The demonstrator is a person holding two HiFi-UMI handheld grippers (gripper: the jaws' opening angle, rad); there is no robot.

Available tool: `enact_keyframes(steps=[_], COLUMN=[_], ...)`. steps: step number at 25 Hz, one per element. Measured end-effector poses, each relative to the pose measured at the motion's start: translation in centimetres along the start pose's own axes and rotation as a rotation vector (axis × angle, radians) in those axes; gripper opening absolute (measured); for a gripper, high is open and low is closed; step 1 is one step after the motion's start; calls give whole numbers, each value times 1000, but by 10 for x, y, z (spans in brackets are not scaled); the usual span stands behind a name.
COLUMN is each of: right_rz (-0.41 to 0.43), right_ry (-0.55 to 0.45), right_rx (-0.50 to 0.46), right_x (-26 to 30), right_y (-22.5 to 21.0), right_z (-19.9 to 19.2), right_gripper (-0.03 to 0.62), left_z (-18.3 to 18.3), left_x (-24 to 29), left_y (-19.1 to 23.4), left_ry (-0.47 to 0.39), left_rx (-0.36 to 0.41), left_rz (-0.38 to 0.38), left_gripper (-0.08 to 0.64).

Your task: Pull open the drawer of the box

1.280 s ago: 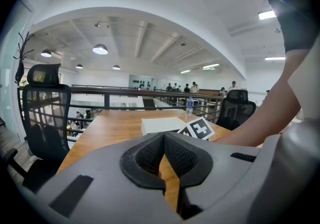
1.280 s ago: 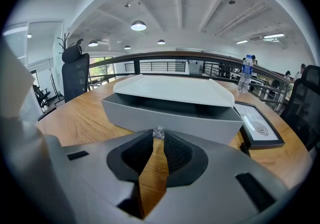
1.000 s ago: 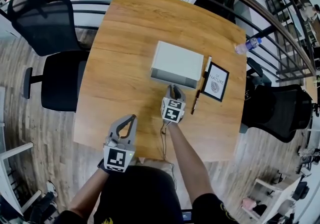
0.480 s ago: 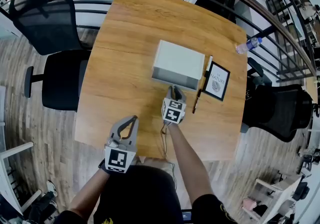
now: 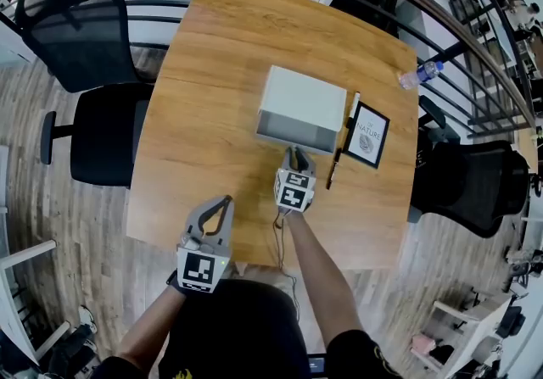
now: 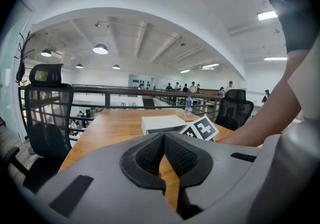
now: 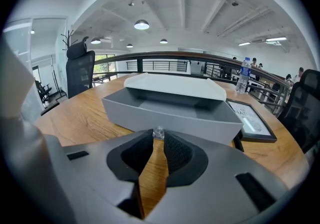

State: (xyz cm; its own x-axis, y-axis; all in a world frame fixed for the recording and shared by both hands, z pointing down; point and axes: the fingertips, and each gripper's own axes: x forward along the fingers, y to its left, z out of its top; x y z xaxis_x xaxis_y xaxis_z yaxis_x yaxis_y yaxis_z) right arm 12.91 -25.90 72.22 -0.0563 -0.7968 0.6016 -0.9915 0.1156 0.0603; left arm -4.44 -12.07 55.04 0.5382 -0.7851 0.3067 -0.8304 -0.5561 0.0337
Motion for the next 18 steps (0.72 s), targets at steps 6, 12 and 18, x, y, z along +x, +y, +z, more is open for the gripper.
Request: enact_keyframes(steps=[6, 12, 18], right_rz=[7, 6, 11], right_ry=[-3, -13, -4], right_rx=[8, 4, 4], right_x=[-5, -9, -15], right_y=[5, 6, 7], right_z=[-5, -8, -12], right_gripper=[64, 64, 64], left_z=[-1, -1, -2], left_x=[-4, -9, -12], left_y=[-4, -3, -5], left_ry=[-7, 0, 5], left_rx=[-7, -23, -34], left_rz=[-1, 3, 2], left_gripper=[17, 17, 17])
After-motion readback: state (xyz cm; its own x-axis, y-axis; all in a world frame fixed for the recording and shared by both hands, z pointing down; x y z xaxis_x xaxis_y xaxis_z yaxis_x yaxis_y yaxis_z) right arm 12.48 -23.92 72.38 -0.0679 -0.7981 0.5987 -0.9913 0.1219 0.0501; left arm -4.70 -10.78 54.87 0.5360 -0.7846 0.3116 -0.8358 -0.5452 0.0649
